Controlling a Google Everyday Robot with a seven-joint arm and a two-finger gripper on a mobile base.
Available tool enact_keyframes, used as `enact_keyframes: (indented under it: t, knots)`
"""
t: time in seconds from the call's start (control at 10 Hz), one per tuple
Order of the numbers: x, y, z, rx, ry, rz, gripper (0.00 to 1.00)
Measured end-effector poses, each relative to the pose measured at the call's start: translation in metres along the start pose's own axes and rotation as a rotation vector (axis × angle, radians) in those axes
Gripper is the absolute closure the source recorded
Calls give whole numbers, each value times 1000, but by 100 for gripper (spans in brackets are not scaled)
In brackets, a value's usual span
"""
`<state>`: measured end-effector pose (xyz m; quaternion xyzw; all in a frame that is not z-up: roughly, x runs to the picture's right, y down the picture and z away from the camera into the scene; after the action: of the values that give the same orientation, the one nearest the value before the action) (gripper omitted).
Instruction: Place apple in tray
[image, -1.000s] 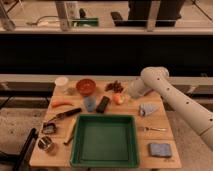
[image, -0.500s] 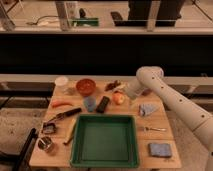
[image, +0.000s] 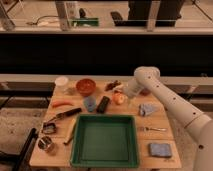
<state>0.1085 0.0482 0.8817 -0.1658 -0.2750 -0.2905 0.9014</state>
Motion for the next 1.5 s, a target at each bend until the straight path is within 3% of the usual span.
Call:
enact_keyframes:
  t: [0.4,1.1,1.5]
  knots:
    - [11,-2,26,9,-14,4,20]
    - [21,-3,44,26,-19,4,22]
    - [18,-18,51,56,-31,-9,60]
